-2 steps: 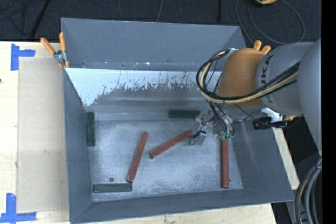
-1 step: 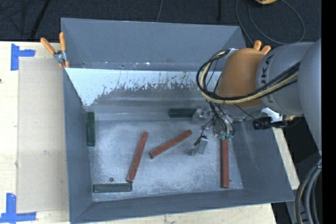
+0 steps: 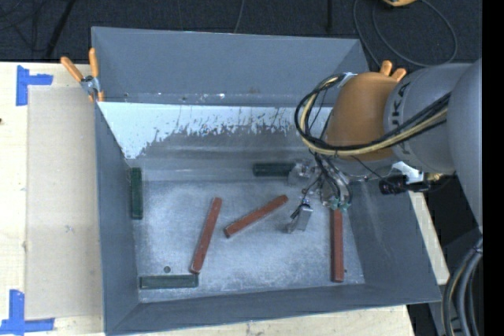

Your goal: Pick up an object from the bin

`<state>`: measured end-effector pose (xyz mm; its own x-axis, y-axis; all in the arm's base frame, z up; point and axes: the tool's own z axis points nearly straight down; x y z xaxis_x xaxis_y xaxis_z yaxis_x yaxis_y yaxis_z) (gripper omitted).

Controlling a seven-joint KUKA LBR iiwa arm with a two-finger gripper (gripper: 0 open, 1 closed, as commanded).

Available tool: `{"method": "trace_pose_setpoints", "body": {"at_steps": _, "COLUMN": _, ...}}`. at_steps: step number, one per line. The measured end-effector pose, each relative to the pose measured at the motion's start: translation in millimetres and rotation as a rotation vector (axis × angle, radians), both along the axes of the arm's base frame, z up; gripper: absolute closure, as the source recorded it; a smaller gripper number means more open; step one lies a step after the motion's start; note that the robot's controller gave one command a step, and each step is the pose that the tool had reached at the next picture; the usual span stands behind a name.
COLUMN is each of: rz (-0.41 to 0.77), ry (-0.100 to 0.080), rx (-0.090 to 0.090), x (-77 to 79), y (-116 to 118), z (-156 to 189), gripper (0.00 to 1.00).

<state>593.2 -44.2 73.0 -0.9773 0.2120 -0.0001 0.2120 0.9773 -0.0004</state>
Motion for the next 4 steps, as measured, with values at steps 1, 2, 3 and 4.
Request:
{"method": "trace_pose_setpoints", "body": {"at_steps": 1, "rz": -0.13, "ry": 0.001, "rx": -0.001, "x": 4.9, "y": 15.9, "z": 1.5, "gripper": 0.0}}
{"method": "trace_pose_setpoints", "body": {"at_steps": 2, "rz": -0.066, "ry": -0.001, "rx": 0.0, "x": 15.0, "y": 76.6, "z": -3.0, "gripper": 1.0}}
{"method": "trace_pose_setpoints", "body": {"at_steps": 3, "rz": -0.065, "ry": -0.001, "rx": 0.0, "x": 15.0, "y": 76.7, "z": -3.0, "gripper": 1.0}}
{"method": "trace_pose_setpoints", "body": {"at_steps": 4, "rz": -0.032, "ry": 0.0, "rx": 0.001, "x": 7.8, "y": 89.7, "z": 198.8, "gripper": 1.0}}
